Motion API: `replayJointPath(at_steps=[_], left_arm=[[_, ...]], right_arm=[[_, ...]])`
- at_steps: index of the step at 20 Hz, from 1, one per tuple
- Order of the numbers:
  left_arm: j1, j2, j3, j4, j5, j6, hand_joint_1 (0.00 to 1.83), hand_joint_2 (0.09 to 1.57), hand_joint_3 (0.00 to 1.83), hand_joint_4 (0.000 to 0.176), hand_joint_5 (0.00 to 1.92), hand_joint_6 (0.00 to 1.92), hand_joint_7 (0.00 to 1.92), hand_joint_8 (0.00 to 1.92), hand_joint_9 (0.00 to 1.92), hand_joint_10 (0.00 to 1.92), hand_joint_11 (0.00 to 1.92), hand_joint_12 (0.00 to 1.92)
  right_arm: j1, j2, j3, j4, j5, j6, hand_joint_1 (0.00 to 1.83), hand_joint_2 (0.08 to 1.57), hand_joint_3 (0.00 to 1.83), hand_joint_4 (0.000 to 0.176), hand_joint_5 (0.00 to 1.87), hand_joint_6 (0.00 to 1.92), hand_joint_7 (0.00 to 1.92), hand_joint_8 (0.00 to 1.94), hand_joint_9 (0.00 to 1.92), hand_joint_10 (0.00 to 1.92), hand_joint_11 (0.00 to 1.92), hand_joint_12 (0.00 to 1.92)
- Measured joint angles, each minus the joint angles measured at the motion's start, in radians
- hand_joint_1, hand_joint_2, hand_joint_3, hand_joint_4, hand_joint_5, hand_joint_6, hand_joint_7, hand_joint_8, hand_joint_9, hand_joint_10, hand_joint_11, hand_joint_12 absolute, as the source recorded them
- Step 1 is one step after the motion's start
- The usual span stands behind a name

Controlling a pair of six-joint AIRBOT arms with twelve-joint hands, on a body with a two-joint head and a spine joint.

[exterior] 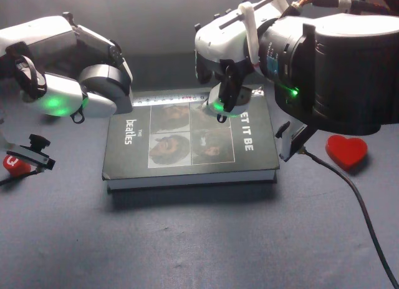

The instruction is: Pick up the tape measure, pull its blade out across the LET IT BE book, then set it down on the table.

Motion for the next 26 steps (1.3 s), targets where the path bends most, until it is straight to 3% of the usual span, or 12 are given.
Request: replayJointPath(at_steps=[5, 8, 16, 17, 18, 19, 22, 23, 24, 25, 26], left_arm=[[0.000, 0.000, 0.000, 0.000, 0.001, -0.002, 1.36, 1.18, 0.00, 0.000, 0.78, 1.09, 0.83, 1.22, 0.83, 1.46, 0.71, 1.50], [0.000, 0.000, 0.000, 0.000, 0.000, -0.002, 1.36, 1.15, 0.00, 0.000, 0.82, 1.00, 0.91, 1.13, 0.90, 1.40, 0.73, 1.47], [0.000, 0.000, 0.000, 0.000, 0.000, -0.002, 1.36, 1.16, 0.00, 0.000, 0.81, 1.01, 0.91, 1.13, 0.88, 1.41, 0.73, 1.46], [0.000, 0.000, 0.000, 0.000, 0.000, -0.003, 1.36, 1.16, 0.00, 0.000, 0.81, 1.02, 0.91, 1.13, 0.88, 1.41, 0.73, 1.46], [0.000, 0.000, 0.000, 0.000, 0.000, -0.002, 1.36, 1.16, 0.00, 0.000, 0.81, 1.02, 0.91, 1.13, 0.88, 1.41, 0.72, 1.46], [0.000, 0.000, 0.000, 0.000, 0.000, -0.002, 1.36, 1.16, 0.00, 0.000, 0.81, 1.02, 0.91, 1.13, 0.88, 1.41, 0.72, 1.46], [0.000, -0.001, 0.000, 0.001, 0.000, -0.003, 1.36, 1.18, 0.00, 0.000, 0.77, 1.09, 0.85, 1.20, 0.82, 1.46, 0.71, 1.47], [0.000, -0.001, 0.000, 0.002, 0.000, -0.002, 1.36, 1.18, 0.00, 0.000, 0.76, 1.09, 0.85, 1.21, 0.82, 1.46, 0.71, 1.48], [0.000, -0.001, 0.000, 0.002, 0.001, -0.003, 1.36, 1.18, 0.00, 0.000, 0.76, 1.10, 0.85, 1.21, 0.82, 1.46, 0.72, 1.48], [0.000, -0.001, 0.000, 0.002, 0.001, -0.003, 1.36, 1.18, 0.00, 0.000, 0.76, 1.10, 0.85, 1.21, 0.82, 1.46, 0.73, 1.48], [0.000, -0.001, 0.000, 0.002, 0.000, -0.003, 1.36, 1.18, 0.00, 0.000, 0.76, 1.11, 0.85, 1.21, 0.82, 1.46, 0.72, 1.48]], right_arm=[[0.000, 0.000, 0.000, -0.002, 0.001, 0.000, 0.85, 1.17, 0.01, 0.000, 0.72, 0.01, 0.83, 0.01, 0.80, 0.03, 0.35, 1.06], [0.000, 0.000, 0.000, -0.002, 0.001, 0.000, 0.85, 1.17, 0.01, 0.000, 0.72, 0.01, 0.83, 0.01, 0.81, 0.03, 0.35, 1.06], [0.000, 0.002, 0.000, -0.002, 0.002, 0.000, 0.85, 1.18, 0.00, 0.000, 0.73, 0.01, 0.87, 0.01, 0.83, 0.03, 0.36, 1.07], [0.000, 0.002, 0.000, -0.002, 0.001, 0.000, 0.89, 1.18, 0.00, 0.000, 0.81, 0.02, 0.94, 0.02, 0.88, 0.04, 0.44, 1.08], [0.000, 0.002, 0.000, -0.002, 0.001, 0.000, 1.14, 1.17, 0.00, 0.000, 0.81, 0.99, 1.01, 0.71, 1.01, 0.06, 0.60, 1.12], [0.000, 0.002, 0.000, -0.002, 0.001, 0.000, 1.19, 1.16, 0.00, 0.000, 0.81, 1.21, 1.01, 0.88, 1.11, 0.10, 0.68, 1.20], [0.000, 0.002, 0.000, -0.002, 0.003, 0.000, 1.22, 1.13, 0.00, 0.000, 0.84, 1.20, 1.09, 0.82, 1.21, 0.17, 0.75, 1.27], [0.000, 0.002, 0.000, -0.003, 0.002, 0.000, 1.34, 1.12, 0.00, 0.000, 0.83, 1.18, 1.10, 0.74, 0.94, 1.03, 0.74, 1.28], [0.000, 0.003, 0.000, -0.002, 0.003, 0.001, 1.36, 1.13, 0.00, 0.000, 0.81, 1.20, 1.09, 0.77, 0.87, 1.24, 0.72, 1.30], [0.000, 0.003, 0.000, -0.002, 0.004, 0.003, 1.36, 1.13, 0.00, 0.000, 0.81, 1.20, 1.09, 0.77, 0.84, 1.28, 0.70, 1.30], [0.000, 0.003, 0.000, -0.003, 0.005, 0.003, 1.24, 1.14, 0.00, 0.000, 0.82, 1.22, 1.07, 0.84, 0.86, 0.91, 0.69, 1.31]])
